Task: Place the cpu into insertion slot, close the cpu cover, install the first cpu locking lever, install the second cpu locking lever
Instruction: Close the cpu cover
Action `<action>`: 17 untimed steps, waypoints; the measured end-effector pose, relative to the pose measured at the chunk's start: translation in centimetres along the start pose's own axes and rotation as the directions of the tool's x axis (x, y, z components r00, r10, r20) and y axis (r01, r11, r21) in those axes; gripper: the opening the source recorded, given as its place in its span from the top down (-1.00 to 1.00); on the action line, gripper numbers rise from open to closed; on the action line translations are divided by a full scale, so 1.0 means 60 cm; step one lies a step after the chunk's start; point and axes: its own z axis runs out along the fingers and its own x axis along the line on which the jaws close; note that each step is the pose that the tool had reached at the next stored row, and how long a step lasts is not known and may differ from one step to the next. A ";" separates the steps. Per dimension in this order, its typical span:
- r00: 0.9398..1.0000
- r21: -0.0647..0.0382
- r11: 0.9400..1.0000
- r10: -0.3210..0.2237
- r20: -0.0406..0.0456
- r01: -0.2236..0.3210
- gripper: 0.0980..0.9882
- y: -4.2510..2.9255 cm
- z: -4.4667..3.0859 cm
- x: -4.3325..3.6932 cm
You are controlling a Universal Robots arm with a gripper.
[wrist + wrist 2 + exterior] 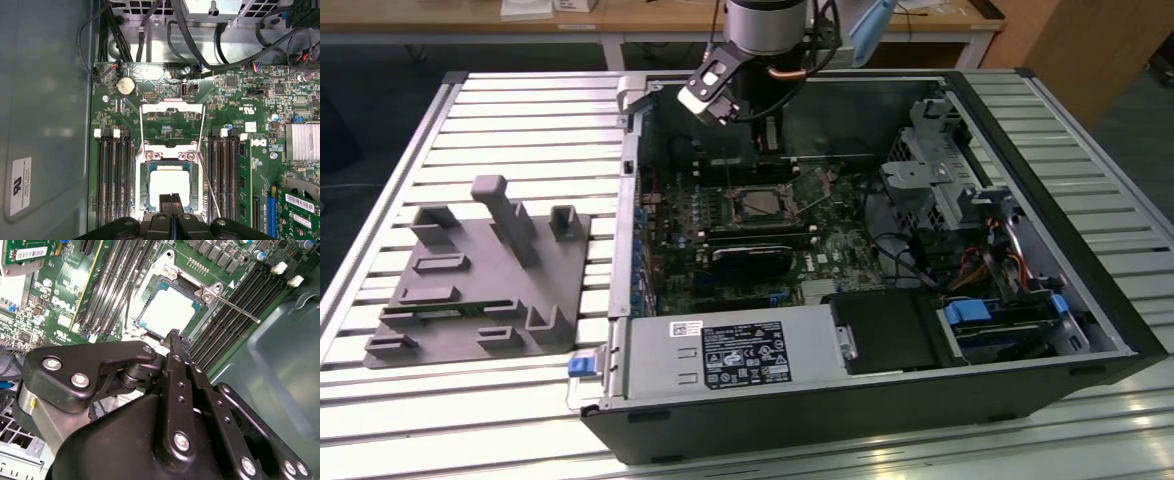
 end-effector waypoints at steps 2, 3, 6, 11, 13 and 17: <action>1.000 0.000 1.000 0.000 0.000 0.000 0.98 0.002 0.000 0.000; 1.000 0.000 1.000 0.000 0.000 0.000 0.98 0.004 0.000 0.000; 1.000 0.000 1.000 0.000 0.000 0.000 0.98 0.009 0.001 0.000; 1.000 0.000 1.000 0.000 0.000 0.000 0.98 0.016 0.001 0.000; 1.000 0.000 1.000 0.000 0.000 0.000 0.98 0.020 0.002 0.000; 1.000 0.000 1.000 0.000 0.000 0.000 0.98 0.029 0.002 0.000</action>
